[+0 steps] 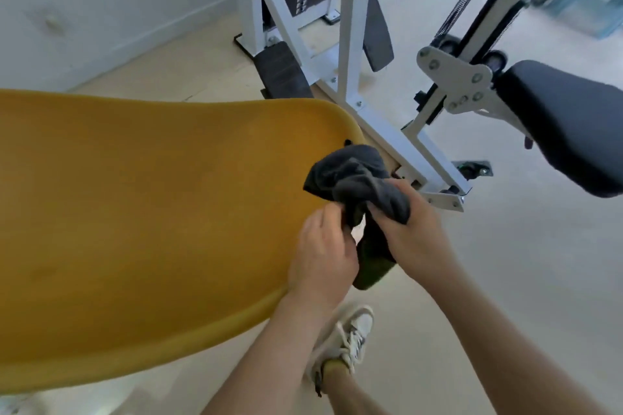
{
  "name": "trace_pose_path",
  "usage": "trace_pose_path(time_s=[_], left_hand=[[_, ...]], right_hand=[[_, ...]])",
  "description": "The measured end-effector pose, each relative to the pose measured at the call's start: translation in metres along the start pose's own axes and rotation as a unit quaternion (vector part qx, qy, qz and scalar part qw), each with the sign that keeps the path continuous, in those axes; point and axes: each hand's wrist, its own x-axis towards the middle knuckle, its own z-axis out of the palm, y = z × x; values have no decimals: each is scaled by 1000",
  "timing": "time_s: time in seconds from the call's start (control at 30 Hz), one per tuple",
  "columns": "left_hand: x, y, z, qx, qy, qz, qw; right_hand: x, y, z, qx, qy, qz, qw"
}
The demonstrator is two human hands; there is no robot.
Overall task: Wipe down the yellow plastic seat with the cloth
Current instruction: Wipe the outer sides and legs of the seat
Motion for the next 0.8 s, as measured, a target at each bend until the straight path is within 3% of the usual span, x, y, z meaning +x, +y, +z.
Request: trace_pose_path(time_s=[0.07, 0.13, 0.23, 0.37, 0.5, 0.67, 0.8], left_hand=[[-9, 2, -9, -79, -49, -15, 995], [-15, 6, -12, -73, -88, 13, 993], [-22, 11, 0, 3, -90, 81, 993], [-39, 21, 38, 125, -56, 178, 974], [-39, 10, 85, 137, -115, 69, 981], [-34, -37, 128, 180, -100, 38, 978], [-44, -83, 154, 293, -114, 65, 947]], right_hand=[[-16, 8, -7, 85, 4, 75, 993], [-31, 14, -19, 144, -67, 109, 981], [-44, 30, -40, 186, -173, 90, 963], [-34, 82, -57, 170, -230, 35, 958], [2, 158, -43, 187, -158, -11, 970], [68, 221, -21, 19, -241, -128, 962], [97, 260, 5, -183, -248, -229, 923]])
